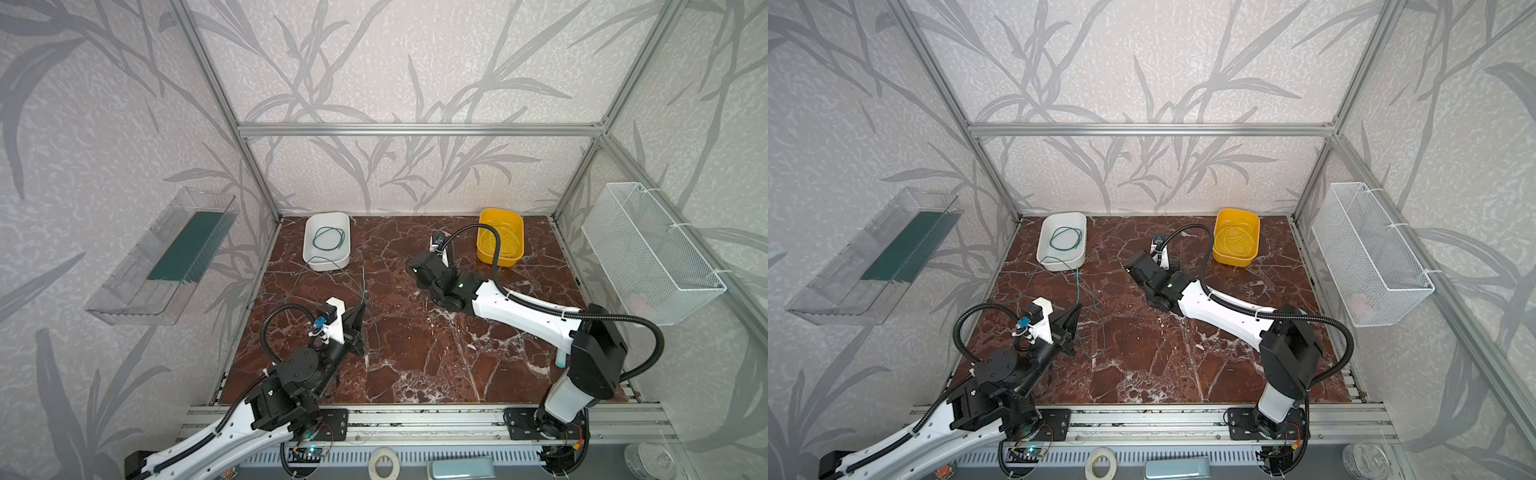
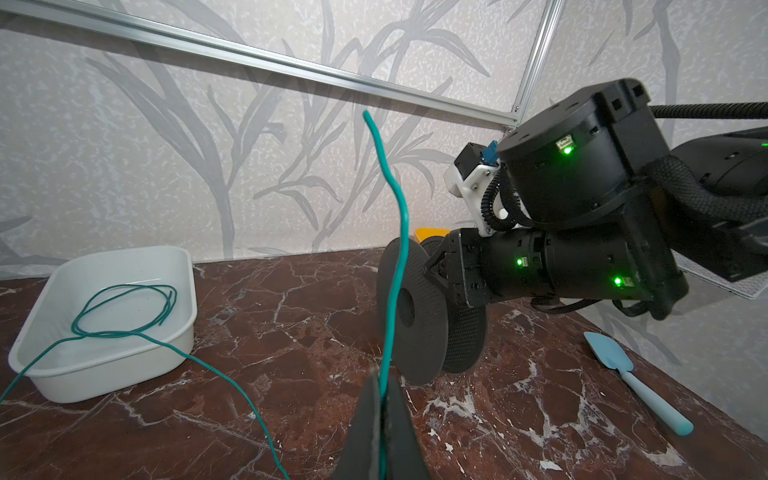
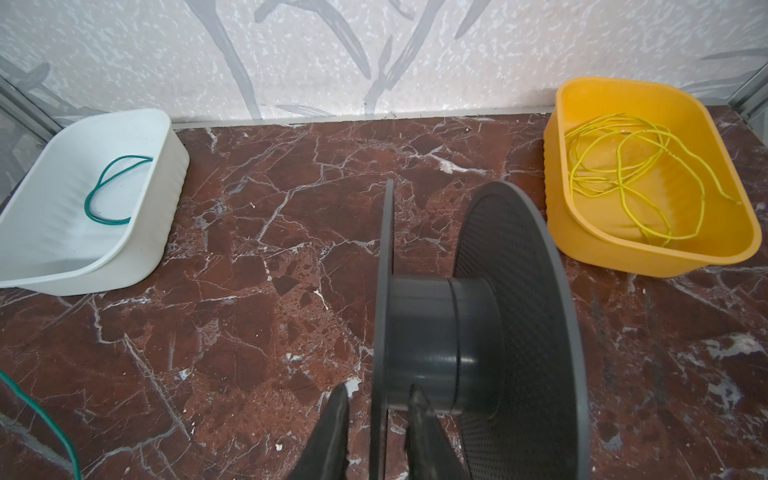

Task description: Wrap the cables

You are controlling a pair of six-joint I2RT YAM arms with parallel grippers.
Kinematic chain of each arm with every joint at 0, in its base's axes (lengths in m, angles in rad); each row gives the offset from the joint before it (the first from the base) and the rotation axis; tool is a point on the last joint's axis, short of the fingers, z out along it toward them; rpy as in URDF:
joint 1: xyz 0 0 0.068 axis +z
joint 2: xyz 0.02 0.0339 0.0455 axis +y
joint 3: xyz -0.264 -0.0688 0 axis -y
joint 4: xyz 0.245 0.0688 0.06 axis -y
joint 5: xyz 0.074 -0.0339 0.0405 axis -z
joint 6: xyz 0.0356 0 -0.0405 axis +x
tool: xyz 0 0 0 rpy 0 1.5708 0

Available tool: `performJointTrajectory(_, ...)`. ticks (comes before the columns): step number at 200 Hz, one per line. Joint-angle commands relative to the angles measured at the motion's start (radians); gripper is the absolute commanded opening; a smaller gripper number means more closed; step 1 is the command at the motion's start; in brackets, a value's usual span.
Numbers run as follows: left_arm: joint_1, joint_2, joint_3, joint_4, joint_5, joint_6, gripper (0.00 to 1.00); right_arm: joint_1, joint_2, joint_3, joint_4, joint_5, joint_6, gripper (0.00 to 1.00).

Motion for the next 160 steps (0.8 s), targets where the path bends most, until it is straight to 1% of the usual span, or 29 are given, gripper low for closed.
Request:
performJointTrajectory(1, 0.001, 0.004, 0.04, 0.015, -0.001, -0.032, 0.0, 0.009, -0.048, 0.0, 0.009, 0.006, -0.009, 0.28)
performJointTrajectory(6, 0.001, 0.005, 0.041, 0.015, -0.001, -0.031, 0.0, 0.009, -0.05, 0.0, 0.009, 0.005, -0.041, 0.28)
performJointTrajectory(49, 0.001, 0.021, 0.055, 0.016, 0.006, -0.032, 0.0, 0.018, -0.087, 0.007, 0.017, -0.027, -0.081, 0.36)
performJointTrajectory(66, 0.0, 0.04, 0.076, 0.012, 0.012, -0.029, 0.0, 0.029, -0.11, 0.015, 0.017, -0.036, -0.108, 0.39)
performJointTrajectory(85, 0.001, 0.071, 0.117, 0.01, 0.021, -0.025, 0.0, 0.034, -0.155, 0.015, 0.016, -0.071, -0.136, 0.43)
performJointTrajectory(103, 0.0, 0.115, 0.198, -0.012, 0.028, -0.023, 0.0, 0.039, -0.229, -0.012, 0.016, -0.117, -0.175, 0.45)
performJointTrajectory(113, 0.001, 0.136, 0.261, -0.04, 0.032, -0.02, 0.0, 0.039, -0.285, -0.046, 0.02, -0.149, -0.192, 0.47)
performJointTrajectory(128, 0.0, 0.208, 0.372, -0.095, 0.035, -0.025, 0.0, 0.039, -0.375, -0.103, 0.023, -0.186, -0.202, 0.49)
performJointTrajectory(160, 0.001, 0.324, 0.591, -0.17, 0.106, -0.022, 0.0, 0.039, -0.536, -0.208, 0.022, -0.295, -0.208, 0.51)
